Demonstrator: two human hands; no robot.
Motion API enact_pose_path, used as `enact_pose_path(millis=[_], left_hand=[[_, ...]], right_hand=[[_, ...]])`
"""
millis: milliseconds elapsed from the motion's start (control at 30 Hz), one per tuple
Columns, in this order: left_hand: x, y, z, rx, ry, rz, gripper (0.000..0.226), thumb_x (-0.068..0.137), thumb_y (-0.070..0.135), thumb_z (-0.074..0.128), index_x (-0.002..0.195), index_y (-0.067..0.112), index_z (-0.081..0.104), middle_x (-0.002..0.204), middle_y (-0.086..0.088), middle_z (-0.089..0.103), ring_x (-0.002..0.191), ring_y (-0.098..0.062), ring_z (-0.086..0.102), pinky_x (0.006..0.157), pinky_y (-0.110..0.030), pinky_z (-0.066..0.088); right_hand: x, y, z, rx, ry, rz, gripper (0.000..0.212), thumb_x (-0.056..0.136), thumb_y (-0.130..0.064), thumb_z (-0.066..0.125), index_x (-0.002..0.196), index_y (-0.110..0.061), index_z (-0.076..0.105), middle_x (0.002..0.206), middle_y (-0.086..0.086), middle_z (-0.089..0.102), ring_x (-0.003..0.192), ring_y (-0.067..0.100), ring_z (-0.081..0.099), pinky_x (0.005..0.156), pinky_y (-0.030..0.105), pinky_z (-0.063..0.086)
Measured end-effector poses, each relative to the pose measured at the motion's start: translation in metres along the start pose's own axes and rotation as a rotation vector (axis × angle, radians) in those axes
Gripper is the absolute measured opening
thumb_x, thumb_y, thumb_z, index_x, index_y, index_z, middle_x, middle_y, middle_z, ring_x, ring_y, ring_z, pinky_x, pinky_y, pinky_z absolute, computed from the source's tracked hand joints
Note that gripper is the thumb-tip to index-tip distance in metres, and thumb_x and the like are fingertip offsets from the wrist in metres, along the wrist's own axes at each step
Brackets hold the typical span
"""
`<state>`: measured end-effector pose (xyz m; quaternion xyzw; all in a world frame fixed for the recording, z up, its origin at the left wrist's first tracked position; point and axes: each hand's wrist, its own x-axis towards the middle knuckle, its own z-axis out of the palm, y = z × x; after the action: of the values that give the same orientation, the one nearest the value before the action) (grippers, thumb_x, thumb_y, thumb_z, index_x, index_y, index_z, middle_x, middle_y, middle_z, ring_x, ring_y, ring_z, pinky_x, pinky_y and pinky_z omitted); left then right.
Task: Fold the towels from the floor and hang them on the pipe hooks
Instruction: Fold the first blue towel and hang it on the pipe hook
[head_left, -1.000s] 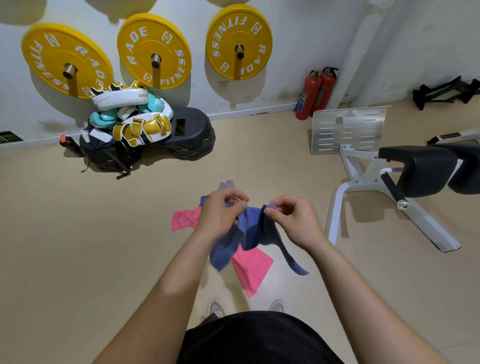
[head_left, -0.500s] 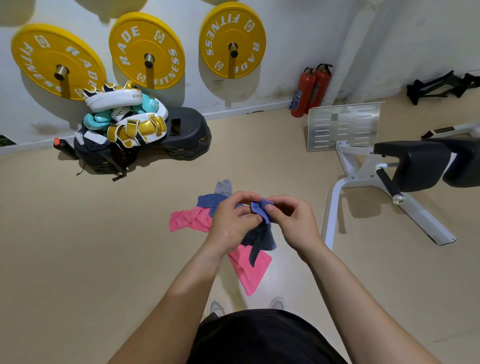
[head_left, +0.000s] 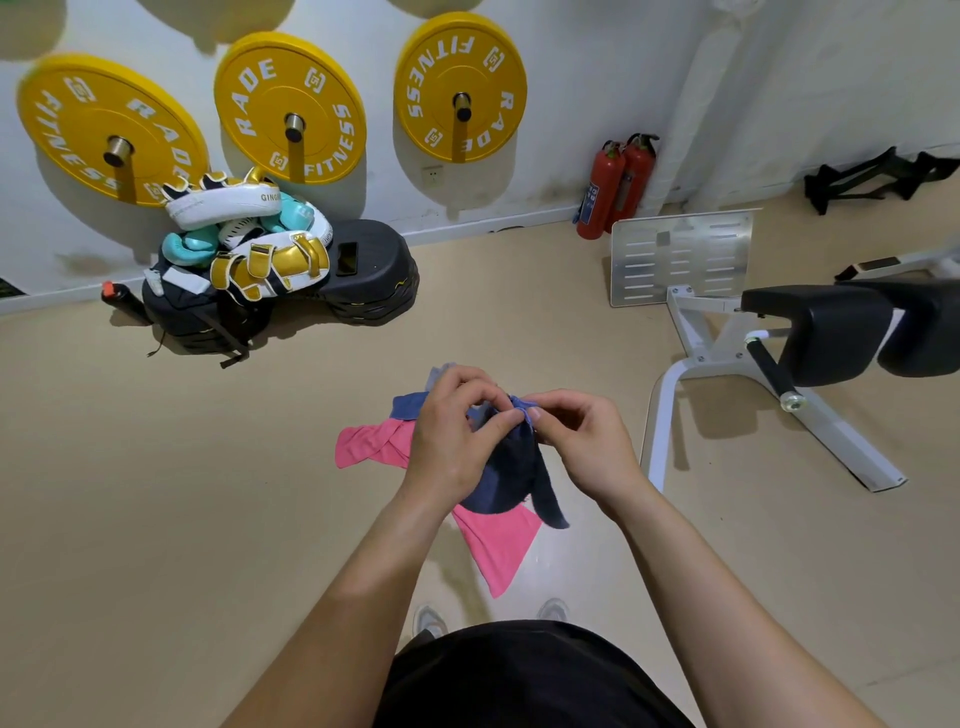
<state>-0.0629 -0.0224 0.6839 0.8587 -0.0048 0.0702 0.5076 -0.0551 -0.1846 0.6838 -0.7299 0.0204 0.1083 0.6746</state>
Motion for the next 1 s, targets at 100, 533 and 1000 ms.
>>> enact_pose_path(millis=[100, 533, 1000], left_hand=[[0.001, -0.001, 0.001, 0.008, 0.001, 0.007, 0.012, 0.081, 0.02, 0.079, 0.076, 0.022, 0.068, 0.095, 0.014, 0.06, 0.098, -0.004, 0.058, 0.073, -0.012, 0.039], [0.004, -0.002, 0.005, -0.077, -0.023, -0.155, 0.012, 0.08, 0.029, 0.079, 0.075, 0.027, 0.069, 0.073, 0.016, 0.068, 0.07, -0.009, 0.063, 0.068, -0.028, 0.054], [0.025, -0.009, -0.01, -0.034, -0.181, -0.091, 0.013, 0.08, 0.012, 0.078, 0.082, 0.024, 0.073, 0.087, 0.01, 0.065, 0.081, 0.001, 0.059, 0.071, -0.007, 0.042]], right_hand=[[-0.001, -0.004, -0.001, -0.013, -0.009, -0.001, 0.017, 0.094, -0.001, 0.061, 0.097, -0.007, 0.077, 0.091, 0.0, 0.078, 0.088, 0.012, 0.073, 0.082, 0.029, 0.058], [-0.001, -0.006, -0.006, -0.092, -0.038, -0.031, 0.015, 0.089, 0.0, 0.067, 0.095, -0.01, 0.077, 0.092, 0.001, 0.077, 0.087, 0.018, 0.071, 0.076, 0.025, 0.057], [0.031, -0.048, -0.025, -0.501, -0.22, -0.234, 0.022, 0.092, -0.006, 0.063, 0.086, -0.025, 0.071, 0.086, -0.008, 0.072, 0.081, 0.009, 0.066, 0.075, 0.025, 0.051]])
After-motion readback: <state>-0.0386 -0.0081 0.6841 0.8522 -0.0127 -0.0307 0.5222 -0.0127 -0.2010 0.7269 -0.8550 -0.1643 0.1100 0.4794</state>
